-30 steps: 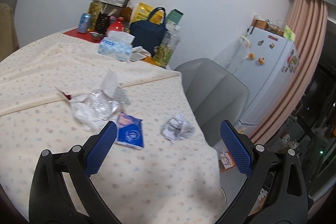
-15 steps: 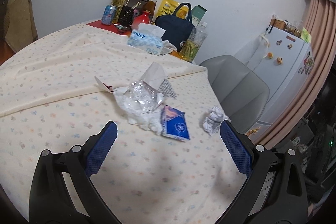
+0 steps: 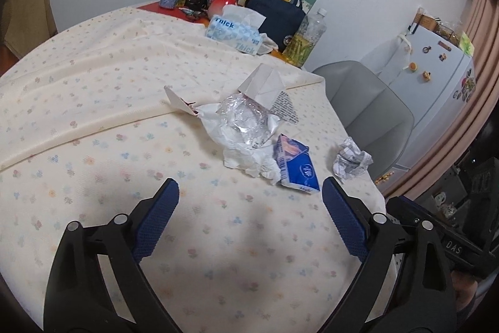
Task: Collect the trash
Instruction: 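Grasp the white tissue with the left gripper while the right gripper grasps the blue Vinda pack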
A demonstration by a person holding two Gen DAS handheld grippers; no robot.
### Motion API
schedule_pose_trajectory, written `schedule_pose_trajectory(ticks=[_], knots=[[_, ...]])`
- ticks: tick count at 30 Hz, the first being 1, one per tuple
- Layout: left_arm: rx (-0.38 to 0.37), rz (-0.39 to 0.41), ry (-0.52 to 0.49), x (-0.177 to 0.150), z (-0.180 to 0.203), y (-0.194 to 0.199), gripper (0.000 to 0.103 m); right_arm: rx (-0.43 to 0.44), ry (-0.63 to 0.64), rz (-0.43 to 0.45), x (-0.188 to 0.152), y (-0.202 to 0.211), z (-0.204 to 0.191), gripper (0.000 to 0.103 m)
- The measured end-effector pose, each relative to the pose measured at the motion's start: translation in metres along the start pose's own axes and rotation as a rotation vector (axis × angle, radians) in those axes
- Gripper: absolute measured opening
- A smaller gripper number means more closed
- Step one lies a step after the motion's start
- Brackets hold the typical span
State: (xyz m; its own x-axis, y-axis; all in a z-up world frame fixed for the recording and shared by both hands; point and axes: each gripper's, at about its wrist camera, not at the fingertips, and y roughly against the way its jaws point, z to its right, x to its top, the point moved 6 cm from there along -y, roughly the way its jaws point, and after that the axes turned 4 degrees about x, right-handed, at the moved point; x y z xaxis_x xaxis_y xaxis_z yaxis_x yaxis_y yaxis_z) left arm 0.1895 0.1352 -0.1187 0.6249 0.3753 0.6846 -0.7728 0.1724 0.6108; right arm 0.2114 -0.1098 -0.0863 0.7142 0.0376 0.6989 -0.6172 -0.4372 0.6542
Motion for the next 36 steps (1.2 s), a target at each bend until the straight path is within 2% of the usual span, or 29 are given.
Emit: schedule_pose_trajectory(ticks=[2, 6, 13, 14, 15, 16, 17, 18, 22, 30, 36], knots=[[-0.008, -0.008, 0.029, 0.004, -0.003, -0.005, 0.085, 0.009, 0.007, -0.016, 0.0, -0.006, -0.004, 0.075], [-0.016, -0.025, 0.086, 0.013, -0.01, -0.018, 0.069, 0.027, 0.014, -0.028, -0.001, -0.013, -0.01, 0.072], [0.001, -0.062, 0.113, 0.023, -0.011, -0.05, 0.065, 0.041, 0.018, -0.042, 0.004, -0.027, -0.023, 0.07], [0.003, -0.07, 0.121, 0.023, -0.013, -0.055, 0.057, 0.04, 0.023, -0.044, 0.006, -0.029, -0.025, 0.07], [0.008, -0.078, 0.132, 0.023, -0.015, -0.059, 0.041, 0.04, 0.026, -0.047, 0.007, -0.031, -0.027, 0.07], [0.009, -0.089, 0.144, 0.023, -0.017, -0.062, 0.03, 0.043, 0.028, -0.054, 0.009, -0.035, -0.03, 0.07], [0.006, -0.095, 0.156, 0.022, -0.019, -0.062, 0.008, 0.048, 0.029, -0.06, 0.01, -0.038, -0.033, 0.07], [-0.001, -0.094, 0.163, 0.021, -0.019, -0.06, 0.004, 0.051, 0.031, -0.065, 0.011, -0.041, -0.036, 0.07], [0.011, -0.047, 0.147, 0.021, -0.02, -0.038, 0.004, 0.062, 0.053, -0.094, 0.014, -0.058, -0.05, 0.077], [0.041, -0.007, 0.132, 0.019, -0.027, -0.004, 0.004, 0.027, 0.082, -0.161, 0.009, -0.101, -0.064, 0.077], [0.061, 0.01, 0.137, 0.016, -0.036, 0.005, 0.004, -0.023, 0.105, -0.153, 0.013, -0.117, -0.065, 0.082]])
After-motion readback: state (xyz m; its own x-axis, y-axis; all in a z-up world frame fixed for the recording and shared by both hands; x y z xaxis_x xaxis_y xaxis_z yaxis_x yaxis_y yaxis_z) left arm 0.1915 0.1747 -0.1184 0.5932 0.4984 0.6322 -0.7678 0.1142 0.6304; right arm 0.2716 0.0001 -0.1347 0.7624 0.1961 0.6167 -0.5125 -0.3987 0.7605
